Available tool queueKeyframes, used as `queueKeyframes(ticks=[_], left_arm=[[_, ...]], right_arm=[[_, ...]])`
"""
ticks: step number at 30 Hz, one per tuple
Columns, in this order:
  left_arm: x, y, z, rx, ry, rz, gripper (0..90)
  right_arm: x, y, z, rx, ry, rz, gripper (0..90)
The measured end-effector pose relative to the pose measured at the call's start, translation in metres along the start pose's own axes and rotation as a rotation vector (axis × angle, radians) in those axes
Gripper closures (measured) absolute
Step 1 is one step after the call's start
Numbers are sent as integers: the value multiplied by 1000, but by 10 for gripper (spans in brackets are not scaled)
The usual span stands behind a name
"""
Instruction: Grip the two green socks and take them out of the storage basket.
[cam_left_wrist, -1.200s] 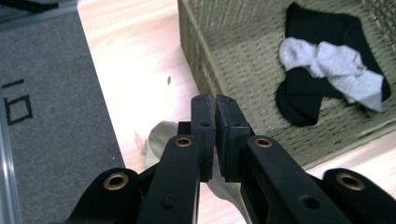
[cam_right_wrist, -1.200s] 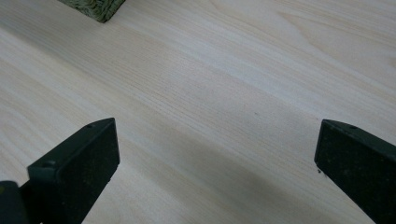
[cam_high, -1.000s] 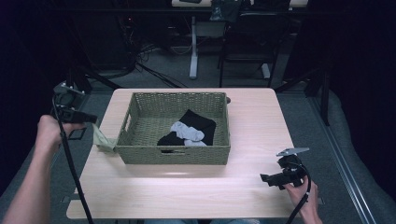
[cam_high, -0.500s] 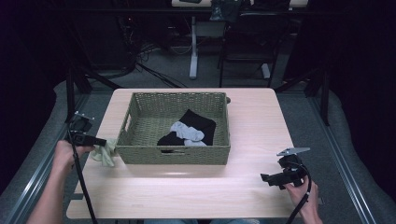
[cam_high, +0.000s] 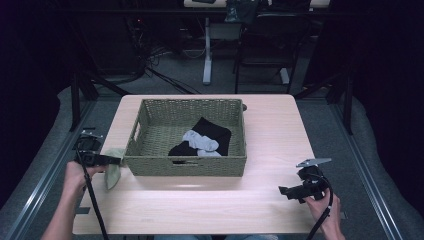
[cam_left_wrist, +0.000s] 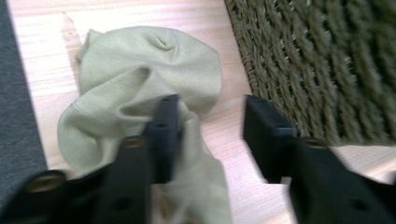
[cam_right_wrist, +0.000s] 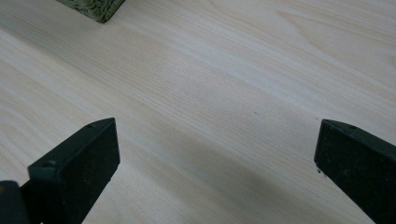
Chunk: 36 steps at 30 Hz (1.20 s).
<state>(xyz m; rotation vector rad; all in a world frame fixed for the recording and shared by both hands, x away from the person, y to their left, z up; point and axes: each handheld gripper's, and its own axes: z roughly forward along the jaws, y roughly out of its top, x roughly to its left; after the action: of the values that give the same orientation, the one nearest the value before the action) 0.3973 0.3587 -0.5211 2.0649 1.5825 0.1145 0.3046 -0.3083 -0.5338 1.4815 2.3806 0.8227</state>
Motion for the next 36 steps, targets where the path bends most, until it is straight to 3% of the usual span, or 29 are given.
queueKeyframes(ticks=[4,7,12,19,30,36], left_arm=[[-15,-7,-13,-33,54,25,246],[-25,-13,-22,-60,82,49,168],[-46,-29,-42,-130,112,87,116],[-73,-55,-57,-178,128,132,14],[-89,-99,-36,-137,141,129,1],[-96,-112,-25,-109,148,139,1]], right_arm=[[0,0,-1,-1,4,0,0],[0,0,-1,-5,5,-3,0],[1,0,-1,-6,0,-3,0],[1,0,-1,-2,3,-4,0],[3,1,0,4,5,-8,0],[4,0,0,8,4,-15,0]])
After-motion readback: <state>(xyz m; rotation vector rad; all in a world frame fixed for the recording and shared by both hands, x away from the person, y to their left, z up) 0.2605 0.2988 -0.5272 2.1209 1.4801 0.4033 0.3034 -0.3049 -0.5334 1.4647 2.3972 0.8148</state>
